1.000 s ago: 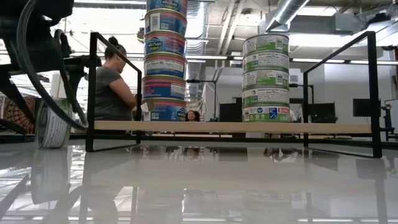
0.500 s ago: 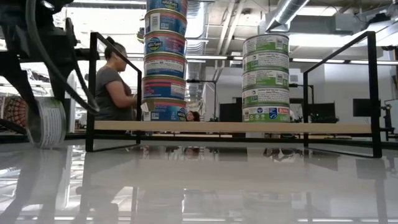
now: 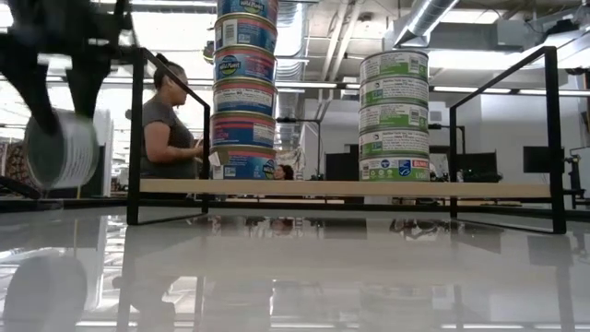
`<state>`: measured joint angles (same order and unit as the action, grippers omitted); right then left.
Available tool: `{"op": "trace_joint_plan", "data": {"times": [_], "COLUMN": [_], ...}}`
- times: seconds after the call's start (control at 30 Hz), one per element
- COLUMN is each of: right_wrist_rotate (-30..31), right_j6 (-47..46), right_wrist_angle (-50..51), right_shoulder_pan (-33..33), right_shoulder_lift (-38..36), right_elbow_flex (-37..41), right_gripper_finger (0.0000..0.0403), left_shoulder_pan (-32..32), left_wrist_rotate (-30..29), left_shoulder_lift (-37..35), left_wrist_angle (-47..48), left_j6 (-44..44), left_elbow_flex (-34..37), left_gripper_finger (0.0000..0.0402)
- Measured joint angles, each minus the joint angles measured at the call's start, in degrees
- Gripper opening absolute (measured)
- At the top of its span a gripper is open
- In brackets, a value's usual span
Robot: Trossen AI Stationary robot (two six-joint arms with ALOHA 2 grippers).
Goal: Stack canned seafood by type on shelf
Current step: Stack the green tuna can on top of the green tuna can on the shelf
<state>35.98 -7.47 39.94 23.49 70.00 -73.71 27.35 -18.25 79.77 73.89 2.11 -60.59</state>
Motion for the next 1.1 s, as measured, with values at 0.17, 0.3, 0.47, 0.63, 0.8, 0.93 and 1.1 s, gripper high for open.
{"op": "trace_joint_plan", "data": {"times": [0.17, 0.3, 0.47, 0.63, 0.8, 0.93, 1.1], "right_wrist_rotate": [0.0, 0.0, 0.0, 0.0, 0.0, -0.2, -1.5], "right_j6": [0.0, 0.0, -0.2, -0.1, 1.8, 1.2, -1.4], "right_wrist_angle": [0.0, 0.0, -0.1, 0.7, 5.5, 10.6, 13.4], "right_shoulder_pan": [0.0, 0.0, 0.0, 0.1, 0.1, -1.3, -3.1], "right_shoulder_lift": [0.0, 0.0, 0.0, -0.5, -2.6, -5.2, -10.4], "right_elbow_flex": [0.0, 0.0, 0.0, 0.0, 0.0, 0.0, 0.0], "right_gripper_finger": [0.0286, 0.0286, 0.0286, 0.0286, 0.0286, 0.0286, 0.0286], "left_shoulder_pan": [0.0, 0.1, 0.2, -0.1, -2.7, -5.8, -11.6], "left_wrist_rotate": [9.8, 16.8, 18.0, 17.3, 9.9, 5.0, 5.7], "left_shoulder_lift": [0.0, 0.0, 0.0, 0.0, -0.1, -0.1, 0.9], "left_wrist_angle": [-2.4, -4.4, -7.7, -15.1, -23.0, -35.7, -49.3], "left_j6": [7.5, 13.6, 14.5, 7.8, 1.4, -3.2, -2.5], "left_elbow_flex": [-7.5, -12.9, -18.9, -25.2, -29.5, -29.4, -29.9], "left_gripper_finger": [0.0133, 0.0133, 0.0134, 0.0134, 0.0134, 0.0135, 0.0135]}}
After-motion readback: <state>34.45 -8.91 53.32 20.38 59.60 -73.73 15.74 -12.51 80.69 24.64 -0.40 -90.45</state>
